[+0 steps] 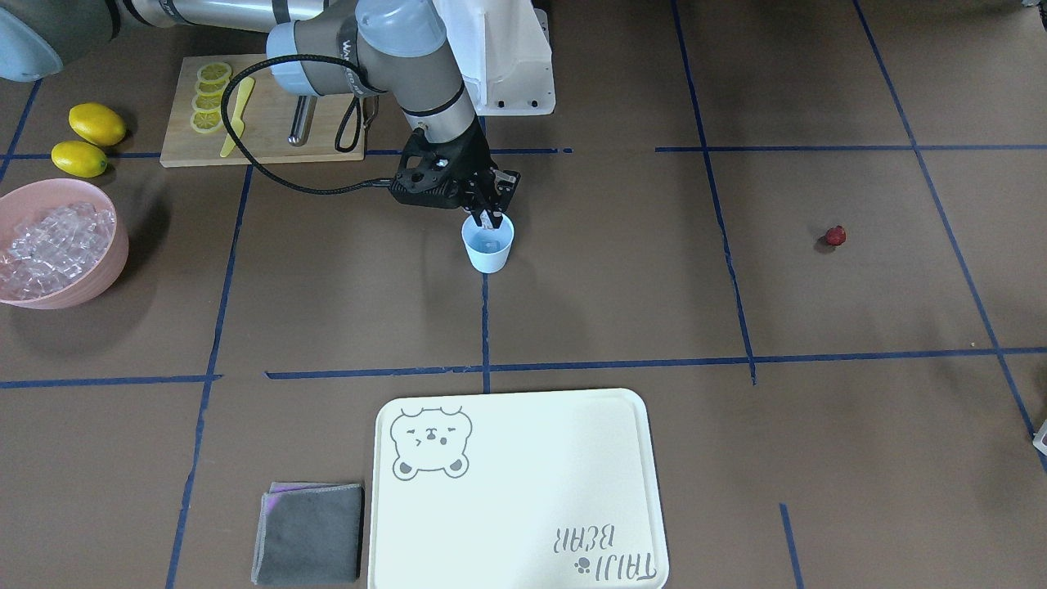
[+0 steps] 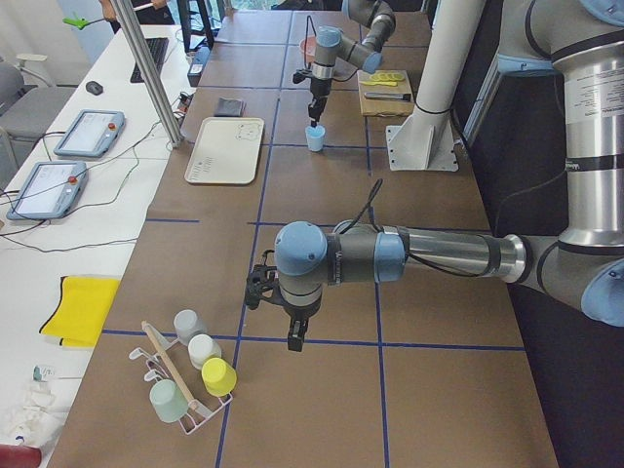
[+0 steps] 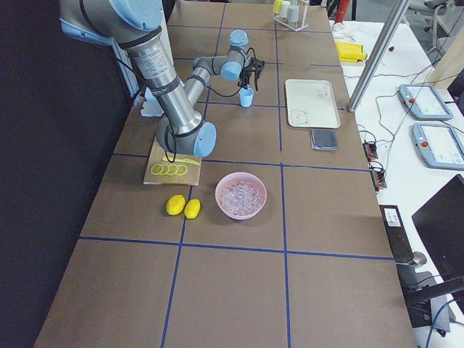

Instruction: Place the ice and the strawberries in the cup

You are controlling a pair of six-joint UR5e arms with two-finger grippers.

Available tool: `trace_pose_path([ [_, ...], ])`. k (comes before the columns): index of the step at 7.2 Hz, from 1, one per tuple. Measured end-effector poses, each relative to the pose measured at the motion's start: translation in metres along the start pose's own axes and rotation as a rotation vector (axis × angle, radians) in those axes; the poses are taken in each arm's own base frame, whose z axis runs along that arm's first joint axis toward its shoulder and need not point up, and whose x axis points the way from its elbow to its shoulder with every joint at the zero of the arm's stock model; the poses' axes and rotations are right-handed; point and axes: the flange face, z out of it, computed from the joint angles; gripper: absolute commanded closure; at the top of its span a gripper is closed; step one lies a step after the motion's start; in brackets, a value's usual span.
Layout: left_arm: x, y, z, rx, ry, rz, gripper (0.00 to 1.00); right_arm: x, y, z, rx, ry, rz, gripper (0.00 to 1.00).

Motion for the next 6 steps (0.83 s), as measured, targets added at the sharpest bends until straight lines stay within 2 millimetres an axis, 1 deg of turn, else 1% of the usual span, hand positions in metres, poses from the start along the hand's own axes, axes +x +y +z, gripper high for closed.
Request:
trace_pose_path([
  [2,0.0001,0.0003,-0.0003,0.001,0.0,0.0,0.0,0.0011,0.0013,0.002,-0.002,0.003,-0.005,0.37],
  [3,0.0002,0.0004,-0.0007,0.001,0.0,0.0,0.0,0.0013,0.0015,0.0024,-0.002,0.003,-0.006,0.34],
  [6,0.0007,0.0005,-0.0013,0.002,-0.001,0.001,0.0,0.0018,0.0006,0.0024,-0.001,0.004,-0.007,0.34],
])
